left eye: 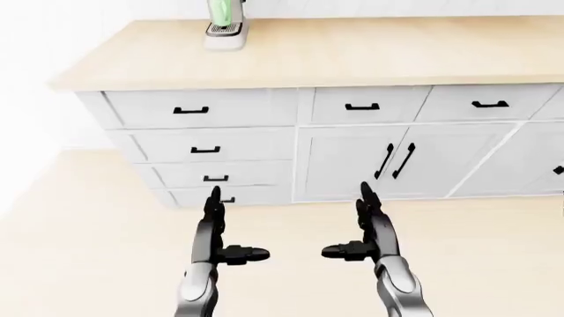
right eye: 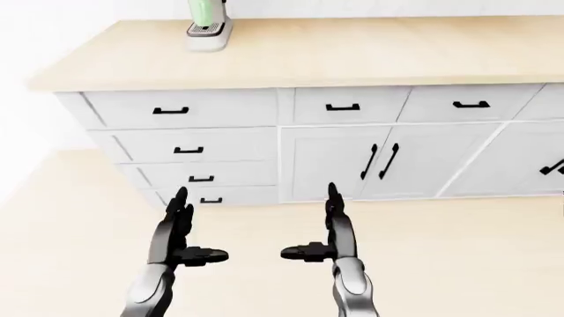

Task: Press the button on the coffee machine to serve coffee.

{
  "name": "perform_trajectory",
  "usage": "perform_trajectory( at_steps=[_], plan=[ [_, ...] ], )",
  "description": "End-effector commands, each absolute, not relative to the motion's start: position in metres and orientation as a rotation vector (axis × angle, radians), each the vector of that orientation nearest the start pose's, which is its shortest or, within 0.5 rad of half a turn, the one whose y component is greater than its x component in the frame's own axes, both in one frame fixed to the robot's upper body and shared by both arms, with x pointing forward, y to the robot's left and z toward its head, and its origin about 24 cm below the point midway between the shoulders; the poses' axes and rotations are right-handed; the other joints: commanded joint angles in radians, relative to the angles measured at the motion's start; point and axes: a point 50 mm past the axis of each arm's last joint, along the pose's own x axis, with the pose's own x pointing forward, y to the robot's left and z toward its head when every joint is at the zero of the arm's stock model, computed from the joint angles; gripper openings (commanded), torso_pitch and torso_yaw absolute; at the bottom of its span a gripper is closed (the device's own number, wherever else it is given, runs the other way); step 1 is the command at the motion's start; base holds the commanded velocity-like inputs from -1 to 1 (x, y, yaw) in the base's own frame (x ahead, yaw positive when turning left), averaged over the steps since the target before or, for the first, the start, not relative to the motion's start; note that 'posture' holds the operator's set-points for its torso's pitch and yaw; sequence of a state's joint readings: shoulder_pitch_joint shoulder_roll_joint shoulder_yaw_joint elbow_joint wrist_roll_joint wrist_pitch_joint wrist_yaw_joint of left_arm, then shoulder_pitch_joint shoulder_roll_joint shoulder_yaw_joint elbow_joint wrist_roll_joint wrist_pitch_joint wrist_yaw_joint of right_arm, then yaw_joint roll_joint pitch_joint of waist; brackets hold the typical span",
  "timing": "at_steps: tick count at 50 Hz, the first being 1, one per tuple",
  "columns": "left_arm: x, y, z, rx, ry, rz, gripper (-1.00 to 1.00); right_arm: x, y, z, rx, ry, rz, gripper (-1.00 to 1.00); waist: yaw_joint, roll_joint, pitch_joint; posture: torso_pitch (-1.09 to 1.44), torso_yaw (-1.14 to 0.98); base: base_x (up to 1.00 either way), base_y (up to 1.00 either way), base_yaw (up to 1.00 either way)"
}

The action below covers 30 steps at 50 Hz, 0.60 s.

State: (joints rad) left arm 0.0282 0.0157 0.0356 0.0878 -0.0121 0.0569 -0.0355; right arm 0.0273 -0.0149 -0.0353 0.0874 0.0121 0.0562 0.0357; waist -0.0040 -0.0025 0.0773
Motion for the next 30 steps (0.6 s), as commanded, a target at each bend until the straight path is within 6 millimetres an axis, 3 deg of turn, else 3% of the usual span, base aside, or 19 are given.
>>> perform_trajectory(
  at_steps=[1, 3, 4, 5, 7, 8, 16, 17, 19, 22, 27, 30],
  plan=[
    [0.253, 0.159, 0.041, -0.004, 0.0, -0.006, 1.0, 0.253, -0.159, 0.042, -0.005, 0.006, 0.006, 1.0, -0.002, -0.008, -0.001, 0.0, 0.0, 0.0, 0.0, 0.0],
    [0.252, 0.159, 0.041, -0.001, -0.003, -0.009, 1.0, 0.253, -0.159, 0.043, -0.008, 0.006, 0.004, 1.0, 0.008, -0.001, -0.062, 0.0, 0.0, 0.0, 0.0, 0.0],
    [0.252, 0.159, 0.041, 0.002, -0.002, -0.009, 1.0, 0.253, -0.159, 0.042, -0.008, 0.006, 0.005, 1.0, 0.008, -0.002, -0.052, 0.0, 0.0, 0.0, 0.0, 0.0],
    [0.252, 0.159, 0.041, -0.001, -0.002, -0.01, 1.0, 0.253, -0.159, 0.042, -0.01, 0.006, 0.005, 1.0, 0.007, -0.006, -0.016, 0.0, 0.0, 0.0, 0.0, 0.0],
    [0.252, 0.159, 0.042, 0.0, -0.002, -0.012, 1.0, 0.253, -0.159, 0.041, -0.011, 0.006, 0.006, 1.0, 0.007, -0.008, -0.069, 0.0, 0.0, 0.0, 0.0, 0.0],
    [0.252, 0.159, 0.041, 0.002, -0.002, -0.012, 1.0, 0.253, -0.159, 0.042, -0.011, 0.005, 0.004, 1.0, 0.008, -0.007, -0.075, 0.0, 0.0, 0.0, 0.0, 0.0],
    [0.252, 0.159, 0.039, 0.003, 0.0, -0.01, 1.0, 0.253, -0.16, 0.043, -0.035, 0.009, 0.007, 1.0, 0.008, -0.005, -0.081, 0.0, 0.0, 0.0, 0.0, 0.0],
    [0.277, 0.165, 0.094, -0.007, -0.043, 0.025, 1.0, 0.271, -0.162, 0.099, -0.042, -0.013, -0.008, 1.0, 0.008, -0.005, -0.082, 0.0, 0.0, 0.0, 0.0, 0.0],
    [0.28, 0.166, 0.1, -0.01, -0.049, 0.028, 1.0, 0.273, -0.161, 0.106, -0.045, -0.013, -0.005, 1.0, 0.011, -0.006, -0.099, 0.0, 0.0, 0.0, 0.0, 0.0],
    [0.281, 0.166, 0.102, -0.013, -0.049, 0.027, 1.0, 0.274, -0.162, 0.106, -0.046, -0.015, -0.006, 1.0, 0.009, -0.004, -0.082, 0.0, 0.0, 0.0, 0.0, 0.0],
    [0.285, 0.167, 0.108, -0.016, -0.054, 0.029, 1.0, 0.276, -0.162, 0.113, -0.051, -0.02, -0.006, 1.0, 0.01, -0.004, -0.105, 0.0, 0.0, 0.0, 0.0, 0.0],
    [0.287, 0.167, 0.114, -0.019, -0.055, 0.032, 1.0, 0.278, -0.162, 0.122, -0.054, -0.027, -0.006, 1.0, 0.01, -0.003, -0.103, 0.0, 0.0, 0.0, 0.0, 0.0]
  ],
)
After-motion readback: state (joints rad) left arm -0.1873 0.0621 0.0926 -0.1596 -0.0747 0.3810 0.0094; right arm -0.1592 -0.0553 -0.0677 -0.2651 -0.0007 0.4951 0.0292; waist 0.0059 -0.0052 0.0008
